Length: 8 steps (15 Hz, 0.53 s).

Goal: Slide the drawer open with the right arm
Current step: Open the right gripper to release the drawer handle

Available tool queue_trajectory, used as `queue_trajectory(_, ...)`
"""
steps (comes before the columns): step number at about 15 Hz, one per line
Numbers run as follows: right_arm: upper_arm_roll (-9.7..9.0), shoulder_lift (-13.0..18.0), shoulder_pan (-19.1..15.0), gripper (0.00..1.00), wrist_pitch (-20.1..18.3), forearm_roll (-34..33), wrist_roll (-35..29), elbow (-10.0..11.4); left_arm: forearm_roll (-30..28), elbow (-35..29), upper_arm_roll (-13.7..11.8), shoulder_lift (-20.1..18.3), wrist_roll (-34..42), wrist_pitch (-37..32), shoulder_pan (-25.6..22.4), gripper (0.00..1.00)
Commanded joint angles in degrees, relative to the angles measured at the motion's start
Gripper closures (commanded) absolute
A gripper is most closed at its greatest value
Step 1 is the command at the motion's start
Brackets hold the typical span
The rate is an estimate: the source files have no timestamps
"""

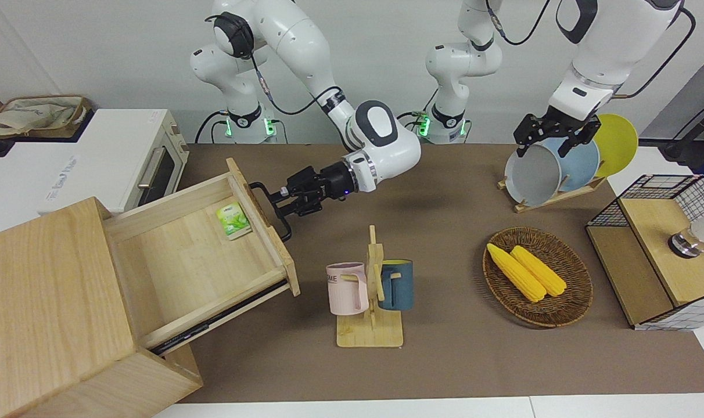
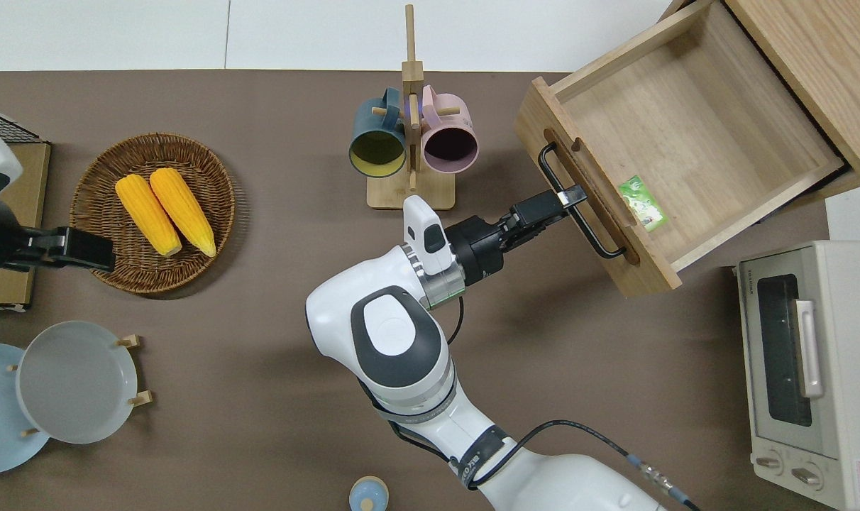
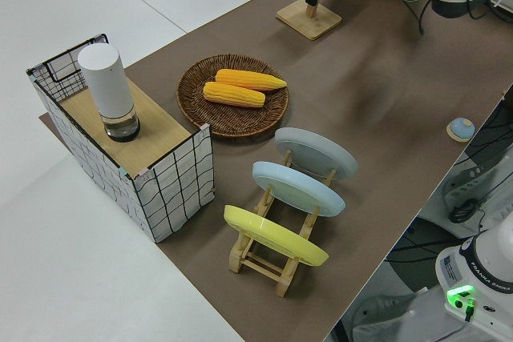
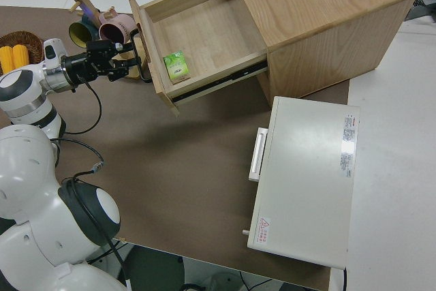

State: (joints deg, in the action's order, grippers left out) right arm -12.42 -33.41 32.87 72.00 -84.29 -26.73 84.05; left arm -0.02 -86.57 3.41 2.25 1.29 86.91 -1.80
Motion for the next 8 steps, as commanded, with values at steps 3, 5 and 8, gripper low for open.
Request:
queue_trajectory(3,0.47,0.5,0.4,0.021,-0.7,0.4,1.2,-0.4,1.0,1.5,0.4,0.7,0.6,-1.1,-0.2,0.01)
queue_trajectory(5,0.38,0.5,0.5,0.021,-0.7,0.4,1.0,-0.7,1.0,1.5,0.4,0.7,0.6,-1.1,-0.2,0.01)
queue_trajectory(8,0.03,0.5,1.8,0.019,-1.2,2.4,0.3,-1.3,1.0,1.5,0.4,0.7,0.6,-1.1,-0.2,0.01)
